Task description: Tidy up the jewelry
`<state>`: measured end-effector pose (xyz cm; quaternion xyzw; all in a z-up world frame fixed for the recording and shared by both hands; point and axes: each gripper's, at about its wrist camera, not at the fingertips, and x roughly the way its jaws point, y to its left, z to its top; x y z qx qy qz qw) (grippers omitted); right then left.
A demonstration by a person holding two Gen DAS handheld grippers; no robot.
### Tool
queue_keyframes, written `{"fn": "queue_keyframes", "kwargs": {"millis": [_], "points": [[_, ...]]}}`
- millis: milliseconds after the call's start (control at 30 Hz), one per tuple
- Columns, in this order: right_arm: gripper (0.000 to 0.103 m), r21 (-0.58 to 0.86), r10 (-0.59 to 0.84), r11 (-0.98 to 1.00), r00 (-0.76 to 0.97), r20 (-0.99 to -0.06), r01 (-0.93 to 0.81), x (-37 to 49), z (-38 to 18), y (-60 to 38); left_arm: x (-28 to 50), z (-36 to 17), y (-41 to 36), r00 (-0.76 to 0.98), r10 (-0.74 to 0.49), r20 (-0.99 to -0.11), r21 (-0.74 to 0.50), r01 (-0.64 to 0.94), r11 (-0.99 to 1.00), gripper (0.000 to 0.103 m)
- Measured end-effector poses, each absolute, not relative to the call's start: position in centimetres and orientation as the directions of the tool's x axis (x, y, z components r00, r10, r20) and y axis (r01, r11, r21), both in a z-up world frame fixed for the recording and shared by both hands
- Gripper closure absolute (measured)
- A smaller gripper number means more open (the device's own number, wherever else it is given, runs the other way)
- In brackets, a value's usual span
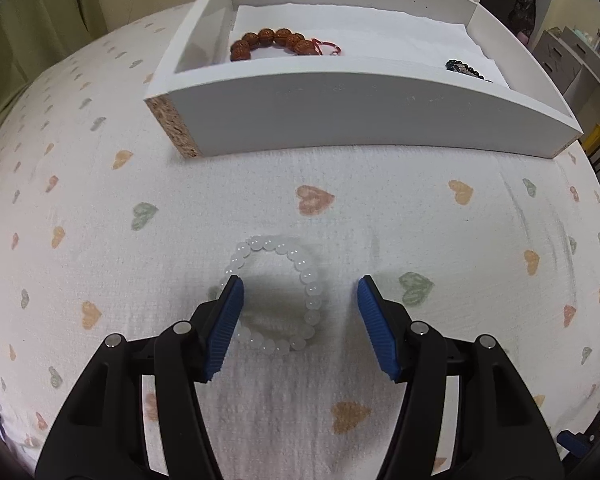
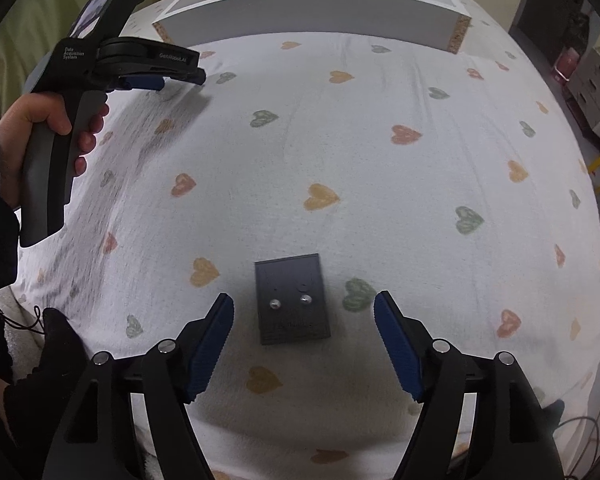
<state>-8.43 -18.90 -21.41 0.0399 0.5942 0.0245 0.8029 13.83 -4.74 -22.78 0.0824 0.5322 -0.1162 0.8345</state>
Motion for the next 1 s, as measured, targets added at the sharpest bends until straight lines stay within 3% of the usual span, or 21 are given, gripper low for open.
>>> {"fn": "queue_keyframes", "kwargs": {"millis": [133,200,333,400,433,467,533,1000], "points": [[0.031,0.045,0.047,0.999,0.275,-0.96,-0.013,-8.0,-22.6,-18.5,13.8,-23.1,-4.1,0.4,-0.119,-0.909,-0.004,0.275,0.961,0.045],[0.048,0.042,0.04,0.999,0.255,-0.966,0.002,-8.1,-23.3,-18.8,13.8,-23.2,-4.1,0.401,-0.123,-0.908,-0.01,0.272,0.962,0.045],[0.061,0.021,0.027,0.999,0.264,-0.964,-0.028,-8.2,-23.1,-18.7,13.8,-23.3,-4.1,0.419,-0.123,-0.9,-0.009,0.263,0.965,0.045],[0.061,0.029,0.033,0.999,0.26,-0.965,-0.019,-8.2,-23.0,-18.8,13.8,-23.2,-4.0,0.427,-0.13,-0.895,-0.019,0.254,0.967,0.05],[0.061,0.031,0.034,0.999,0.26,-0.965,-0.016,-8.2,-23.0,-19.0,13.6,-23.0,-3.9,0.435,-0.13,-0.891,-0.018,0.254,0.967,0.062],[0.061,0.031,0.034,0.999,0.26,-0.965,-0.014,-8.2,-22.9,-19.0,13.7,-23.1,-3.7,0.438,-0.14,-0.888,-0.024,0.26,0.965,0.082],[0.061,0.028,0.031,1.0,0.258,-0.966,-0.014,-8.3,-22.8,-19.0,13.6,-23.0,-3.6,0.436,-0.154,-0.887,-0.027,0.282,0.959,0.095],[0.062,0.113,0.104,0.993,0.272,-0.957,0.016,-7.8,-21.5,-20.4,13.2,-21.9,-2.4,0.44,-0.177,-0.88,-0.051,0.284,0.957,0.097]]}}
